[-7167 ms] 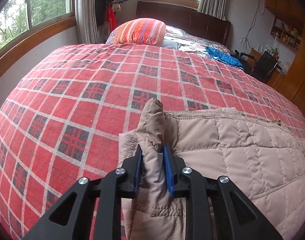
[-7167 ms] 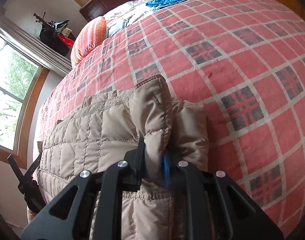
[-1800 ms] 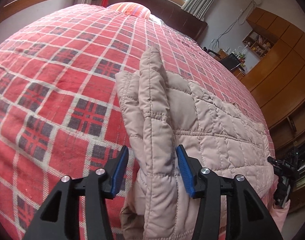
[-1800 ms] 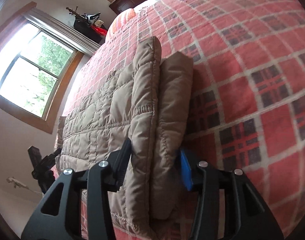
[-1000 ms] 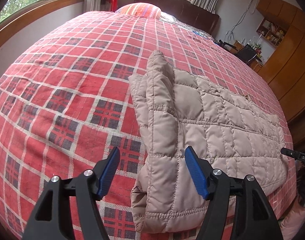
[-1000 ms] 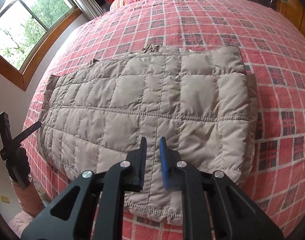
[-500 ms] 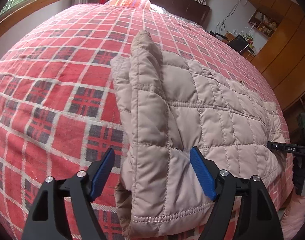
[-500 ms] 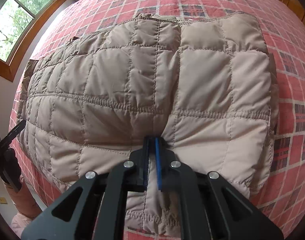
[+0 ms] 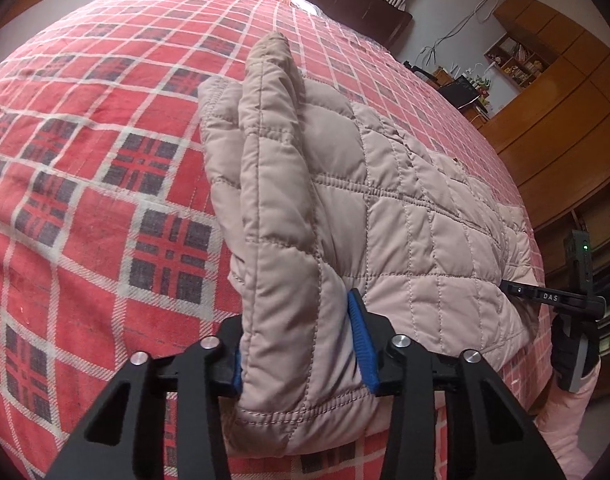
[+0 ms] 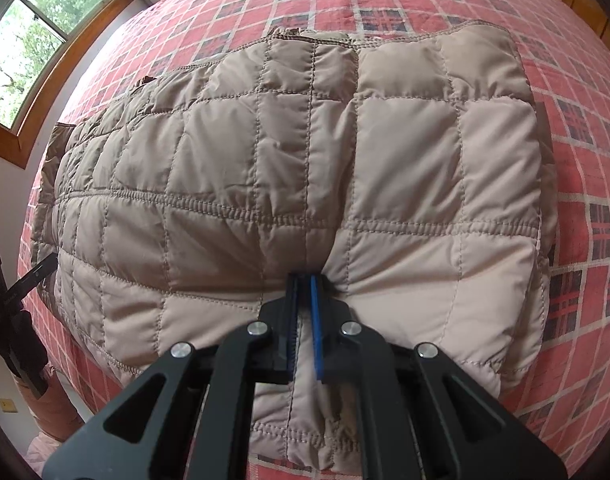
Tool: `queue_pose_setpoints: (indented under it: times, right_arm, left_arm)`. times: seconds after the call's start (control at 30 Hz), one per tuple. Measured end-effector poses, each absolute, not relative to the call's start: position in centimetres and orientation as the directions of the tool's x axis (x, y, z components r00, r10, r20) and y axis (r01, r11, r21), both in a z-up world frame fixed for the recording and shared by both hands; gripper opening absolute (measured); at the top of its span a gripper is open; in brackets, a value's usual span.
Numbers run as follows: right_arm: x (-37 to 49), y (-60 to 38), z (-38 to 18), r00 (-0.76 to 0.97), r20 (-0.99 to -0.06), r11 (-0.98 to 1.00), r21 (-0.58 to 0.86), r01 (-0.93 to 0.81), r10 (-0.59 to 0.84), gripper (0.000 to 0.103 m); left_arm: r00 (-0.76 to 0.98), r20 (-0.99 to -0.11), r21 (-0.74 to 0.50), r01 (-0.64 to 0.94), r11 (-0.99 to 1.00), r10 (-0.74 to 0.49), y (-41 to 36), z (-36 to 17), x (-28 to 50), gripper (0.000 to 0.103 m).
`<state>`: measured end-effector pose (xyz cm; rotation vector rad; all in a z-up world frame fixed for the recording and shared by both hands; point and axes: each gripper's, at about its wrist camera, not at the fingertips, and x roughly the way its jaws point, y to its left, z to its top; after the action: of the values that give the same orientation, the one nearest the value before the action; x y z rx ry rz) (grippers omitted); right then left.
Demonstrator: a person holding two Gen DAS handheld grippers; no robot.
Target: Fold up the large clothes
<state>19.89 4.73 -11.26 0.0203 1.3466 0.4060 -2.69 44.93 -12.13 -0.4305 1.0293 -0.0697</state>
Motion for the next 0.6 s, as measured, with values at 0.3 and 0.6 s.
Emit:
queue_pose_setpoints:
  times: [0.3,0.6]
  right_arm:
    - [20.2,4.6,-11.2,0.151,-0.941,0.931,0.258,-0.257,0.302,0.004]
    - [20.5,4.2,-11.0,0.15,-0.94,0.931,0.263,-0.253,0.306,0.004]
  left_arm:
    - [0.604,-0.759,-0.365,-0.086,0.927,-0.243,42.9,-7.0,-3.6,0.022]
    - [0.629,-0.75,-0.188,0.094,0.978,-0.205,34.7,-2.6,-2.7,0.022]
